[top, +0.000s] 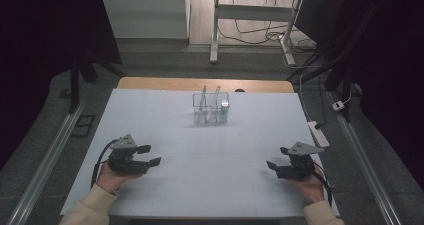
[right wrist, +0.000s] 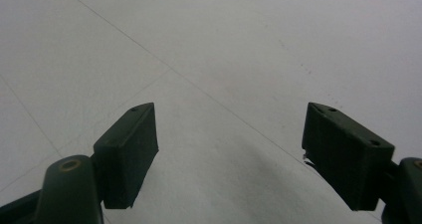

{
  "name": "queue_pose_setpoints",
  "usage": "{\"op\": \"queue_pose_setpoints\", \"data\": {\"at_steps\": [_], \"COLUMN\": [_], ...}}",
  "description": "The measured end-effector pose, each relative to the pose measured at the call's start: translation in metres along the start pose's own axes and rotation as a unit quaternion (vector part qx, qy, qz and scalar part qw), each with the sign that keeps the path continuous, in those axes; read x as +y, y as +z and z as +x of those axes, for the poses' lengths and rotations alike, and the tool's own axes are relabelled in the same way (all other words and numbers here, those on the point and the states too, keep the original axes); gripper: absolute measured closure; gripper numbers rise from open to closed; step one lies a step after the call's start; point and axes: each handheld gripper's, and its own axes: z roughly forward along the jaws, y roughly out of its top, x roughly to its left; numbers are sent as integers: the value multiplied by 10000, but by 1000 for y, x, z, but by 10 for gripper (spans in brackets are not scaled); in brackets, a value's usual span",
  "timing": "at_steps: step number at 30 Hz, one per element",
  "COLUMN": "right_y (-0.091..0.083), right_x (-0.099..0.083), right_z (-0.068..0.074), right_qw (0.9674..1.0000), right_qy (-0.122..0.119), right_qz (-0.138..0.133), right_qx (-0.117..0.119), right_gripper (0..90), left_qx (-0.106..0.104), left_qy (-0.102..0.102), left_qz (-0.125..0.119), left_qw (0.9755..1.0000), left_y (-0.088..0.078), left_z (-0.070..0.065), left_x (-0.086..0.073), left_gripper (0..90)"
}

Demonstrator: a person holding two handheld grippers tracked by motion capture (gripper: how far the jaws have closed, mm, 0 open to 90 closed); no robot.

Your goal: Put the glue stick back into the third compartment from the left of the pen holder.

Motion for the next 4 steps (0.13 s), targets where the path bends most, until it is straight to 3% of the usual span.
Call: {"op": "queue_pose_setpoints", "data": {"at_steps": [4], "right_y": [-1], "right_x": [0], "right_z": [0], "right_qw": [10000], "right_qy": [-20], "right_qz": [-15], "right_qx": [12], "right_gripper": [209], "left_qx": [33], "left_qy": [-9], "left_qz": [-11], "left_qw": [10000], "left_y": [-1], "left_z": [1], "left_x": [-1], "left_gripper": [307]}}
